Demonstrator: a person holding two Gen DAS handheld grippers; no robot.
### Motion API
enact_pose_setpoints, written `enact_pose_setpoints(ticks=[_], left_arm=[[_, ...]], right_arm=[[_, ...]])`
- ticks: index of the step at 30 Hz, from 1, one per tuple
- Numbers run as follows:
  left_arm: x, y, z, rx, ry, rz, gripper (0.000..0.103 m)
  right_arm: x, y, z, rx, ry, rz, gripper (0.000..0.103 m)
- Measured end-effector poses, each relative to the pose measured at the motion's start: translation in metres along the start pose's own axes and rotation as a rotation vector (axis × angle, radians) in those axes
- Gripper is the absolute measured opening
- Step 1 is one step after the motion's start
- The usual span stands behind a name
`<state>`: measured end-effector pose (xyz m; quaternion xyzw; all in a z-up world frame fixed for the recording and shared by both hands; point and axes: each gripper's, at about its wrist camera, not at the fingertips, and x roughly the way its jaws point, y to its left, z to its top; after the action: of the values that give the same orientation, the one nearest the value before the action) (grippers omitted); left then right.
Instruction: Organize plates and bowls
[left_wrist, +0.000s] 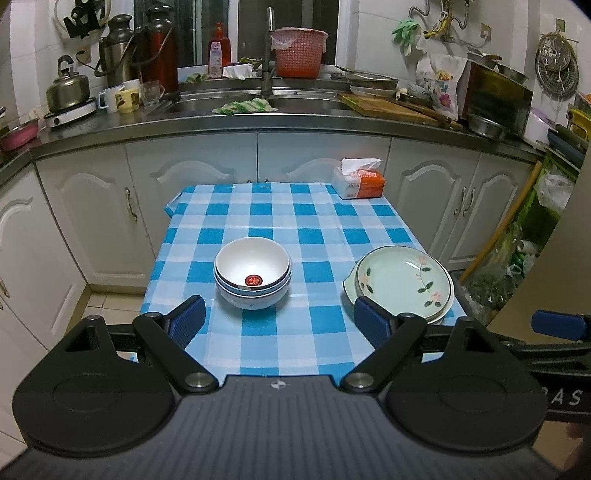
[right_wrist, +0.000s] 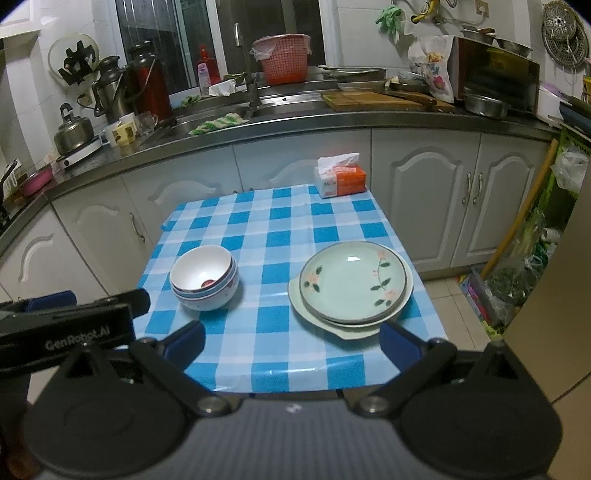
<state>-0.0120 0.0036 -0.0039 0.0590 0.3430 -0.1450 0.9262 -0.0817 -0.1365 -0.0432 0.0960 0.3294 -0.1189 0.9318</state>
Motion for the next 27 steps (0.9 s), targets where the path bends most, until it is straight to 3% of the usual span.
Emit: enact_pose_setpoints(ticks=[27], left_arm=[[0.014,0.002,-0.003,0.004,0.011,0.018,0.103]], right_arm=[[0.006,-0.007,-0.002,0.004,-0.021,-0.036,0.1]])
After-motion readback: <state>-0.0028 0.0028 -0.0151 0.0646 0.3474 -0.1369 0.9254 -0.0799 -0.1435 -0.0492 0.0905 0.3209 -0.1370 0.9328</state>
